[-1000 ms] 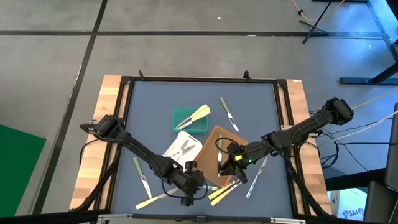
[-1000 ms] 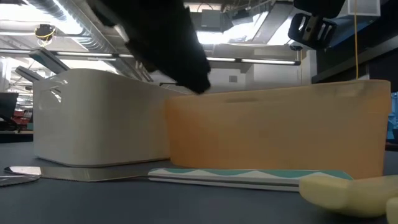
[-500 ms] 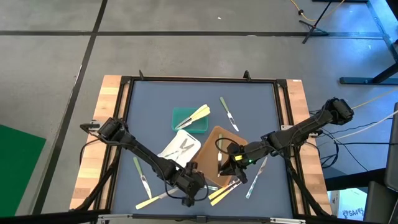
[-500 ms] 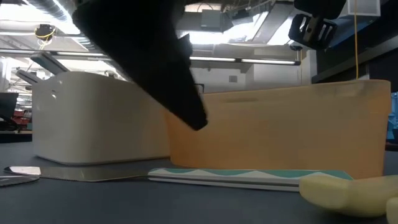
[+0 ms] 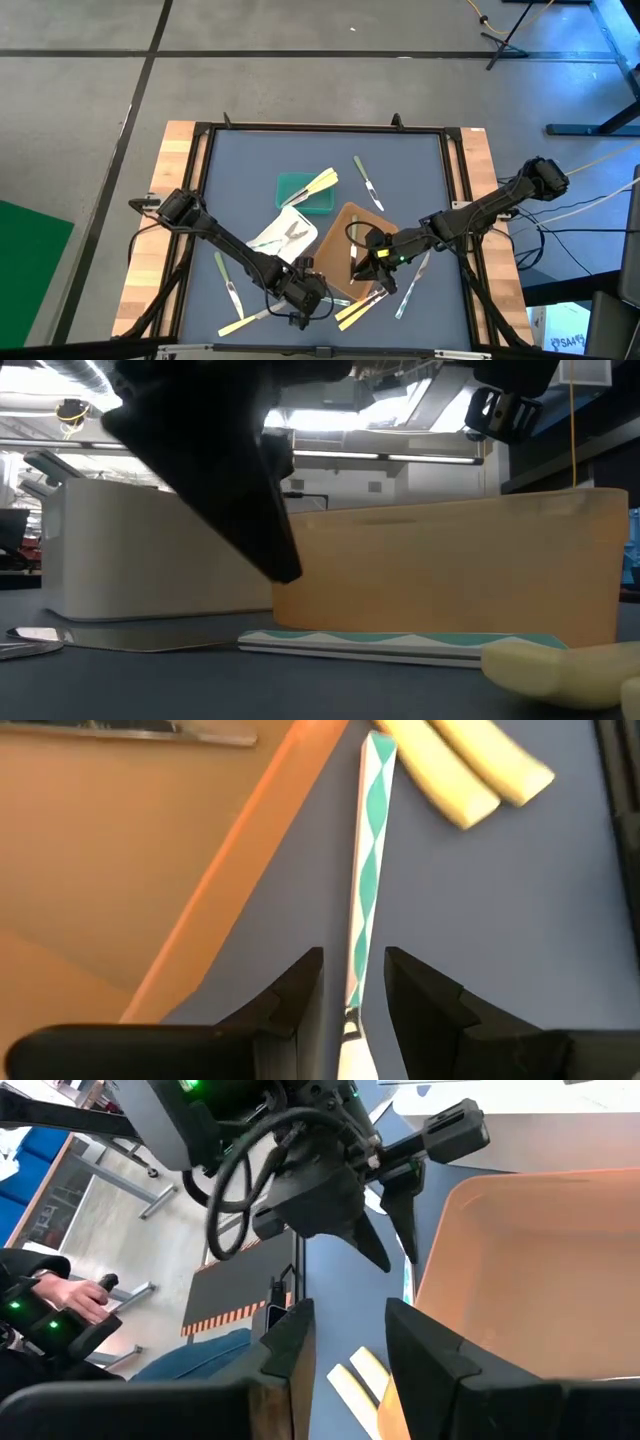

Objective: Sort silverware by color (type)
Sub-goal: Put the blue patterned knife into the white bin

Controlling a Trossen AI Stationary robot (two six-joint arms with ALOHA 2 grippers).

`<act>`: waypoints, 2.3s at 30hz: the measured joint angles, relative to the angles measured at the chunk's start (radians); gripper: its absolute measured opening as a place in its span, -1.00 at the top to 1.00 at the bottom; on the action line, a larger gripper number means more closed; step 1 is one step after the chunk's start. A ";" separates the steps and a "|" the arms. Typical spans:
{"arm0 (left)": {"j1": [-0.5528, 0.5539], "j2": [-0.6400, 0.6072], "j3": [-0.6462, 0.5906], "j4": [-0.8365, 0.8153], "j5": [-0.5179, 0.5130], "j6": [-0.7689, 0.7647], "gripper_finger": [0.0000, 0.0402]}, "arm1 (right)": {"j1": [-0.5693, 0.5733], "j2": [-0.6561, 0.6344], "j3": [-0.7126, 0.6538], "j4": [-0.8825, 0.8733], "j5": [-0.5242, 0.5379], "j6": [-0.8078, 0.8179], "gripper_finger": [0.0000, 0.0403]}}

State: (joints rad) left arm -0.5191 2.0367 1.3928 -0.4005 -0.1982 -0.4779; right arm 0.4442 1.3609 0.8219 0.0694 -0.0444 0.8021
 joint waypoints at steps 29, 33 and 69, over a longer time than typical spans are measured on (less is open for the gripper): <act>-0.042 0.105 0.089 -0.036 -0.135 0.065 0.49 | 0.000 0.000 0.000 -0.023 0.007 0.000 0.45; -0.042 0.105 0.089 -0.039 -0.122 0.064 0.49 | 0.000 0.000 0.000 -0.023 0.009 0.000 0.45; -0.010 0.126 0.134 -0.107 -0.017 0.043 0.92 | 0.000 0.000 0.000 -0.045 0.011 0.000 0.45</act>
State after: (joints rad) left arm -0.5293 2.1624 1.5268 -0.5073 -0.2156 -0.4347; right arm 0.4446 1.3605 0.8219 0.0246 -0.0338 0.8021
